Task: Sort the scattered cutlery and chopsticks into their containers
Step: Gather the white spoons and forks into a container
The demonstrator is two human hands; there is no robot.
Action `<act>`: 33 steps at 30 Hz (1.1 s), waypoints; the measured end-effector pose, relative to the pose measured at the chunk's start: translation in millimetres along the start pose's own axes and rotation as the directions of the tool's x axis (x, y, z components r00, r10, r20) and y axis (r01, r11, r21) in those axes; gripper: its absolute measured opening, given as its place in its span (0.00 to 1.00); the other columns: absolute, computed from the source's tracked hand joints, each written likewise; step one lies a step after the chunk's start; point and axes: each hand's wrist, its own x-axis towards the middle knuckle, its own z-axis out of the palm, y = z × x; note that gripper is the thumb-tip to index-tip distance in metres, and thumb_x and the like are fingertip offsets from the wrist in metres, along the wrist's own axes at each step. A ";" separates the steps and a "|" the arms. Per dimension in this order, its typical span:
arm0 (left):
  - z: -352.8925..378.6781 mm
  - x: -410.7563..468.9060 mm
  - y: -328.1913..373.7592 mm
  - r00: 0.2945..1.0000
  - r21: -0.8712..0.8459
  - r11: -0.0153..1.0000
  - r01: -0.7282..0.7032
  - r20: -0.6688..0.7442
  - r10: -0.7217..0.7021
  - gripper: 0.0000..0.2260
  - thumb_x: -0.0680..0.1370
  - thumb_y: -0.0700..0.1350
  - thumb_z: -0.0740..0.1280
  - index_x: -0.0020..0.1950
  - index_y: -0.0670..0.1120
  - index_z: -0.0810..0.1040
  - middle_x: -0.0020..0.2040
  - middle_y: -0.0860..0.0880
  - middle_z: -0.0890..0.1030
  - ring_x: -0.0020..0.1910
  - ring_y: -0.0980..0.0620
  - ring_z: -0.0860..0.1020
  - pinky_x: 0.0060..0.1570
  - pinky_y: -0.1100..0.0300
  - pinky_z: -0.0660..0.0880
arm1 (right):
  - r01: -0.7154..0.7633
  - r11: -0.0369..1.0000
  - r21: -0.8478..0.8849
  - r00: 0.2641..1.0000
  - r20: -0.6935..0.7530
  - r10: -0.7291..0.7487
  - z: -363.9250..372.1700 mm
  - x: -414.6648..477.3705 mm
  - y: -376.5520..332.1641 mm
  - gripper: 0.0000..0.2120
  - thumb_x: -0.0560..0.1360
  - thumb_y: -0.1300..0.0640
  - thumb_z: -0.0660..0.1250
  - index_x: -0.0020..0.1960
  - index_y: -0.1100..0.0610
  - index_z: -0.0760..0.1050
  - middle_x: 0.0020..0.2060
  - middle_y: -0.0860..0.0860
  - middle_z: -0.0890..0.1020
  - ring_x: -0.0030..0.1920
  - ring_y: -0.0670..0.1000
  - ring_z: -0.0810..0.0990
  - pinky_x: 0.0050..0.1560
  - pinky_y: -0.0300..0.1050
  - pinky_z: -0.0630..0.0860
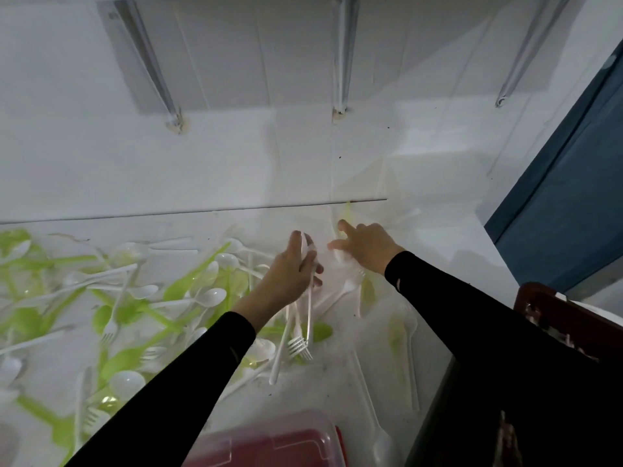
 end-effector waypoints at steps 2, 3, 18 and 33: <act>-1.8 -4.8 6.4 0.996 0.001 1.000 -0.022 0.086 0.022 0.04 0.84 0.44 0.56 0.58 0.47 0.65 0.40 0.46 0.80 0.30 0.50 0.81 0.34 0.64 0.76 | 0.007 1.000 -0.012 0.996 -0.084 -0.008 2.0 3.2 1.1 0.20 0.73 0.67 0.68 0.61 0.51 0.72 0.64 0.57 0.70 0.37 0.55 0.79 0.31 0.45 0.65; 0.8 -7.8 8.5 0.988 0.037 0.998 -0.053 0.144 0.047 0.06 0.84 0.46 0.58 0.59 0.47 0.67 0.39 0.48 0.79 0.30 0.51 0.79 0.33 0.66 0.74 | -0.004 1.000 0.014 0.991 -0.133 0.006 1.7 2.3 1.7 0.16 0.70 0.66 0.72 0.54 0.53 0.75 0.59 0.56 0.74 0.31 0.55 0.78 0.27 0.43 0.63; 72.0 -57.2 7.6 0.618 0.426 0.602 -0.676 0.773 0.147 0.15 0.74 0.54 0.72 0.59 0.50 0.80 0.59 0.54 0.76 0.53 0.50 0.77 0.46 0.58 0.69 | -0.039 0.530 0.847 0.826 -0.271 0.495 -68.9 -80.8 15.1 0.24 0.79 0.53 0.62 0.73 0.45 0.60 0.25 0.44 0.68 0.28 0.46 0.70 0.36 0.40 0.71; -19.1 -45.1 2.3 0.992 -0.584 0.804 0.117 0.034 -0.120 0.07 0.80 0.48 0.67 0.50 0.46 0.81 0.41 0.55 0.82 0.28 0.57 0.61 0.27 0.66 0.59 | -0.132 -0.035 0.991 0.946 0.136 0.292 -87.0 -76.4 -20.0 0.11 0.78 0.48 0.64 0.57 0.51 0.78 0.55 0.59 0.82 0.28 0.46 0.64 0.30 0.40 0.63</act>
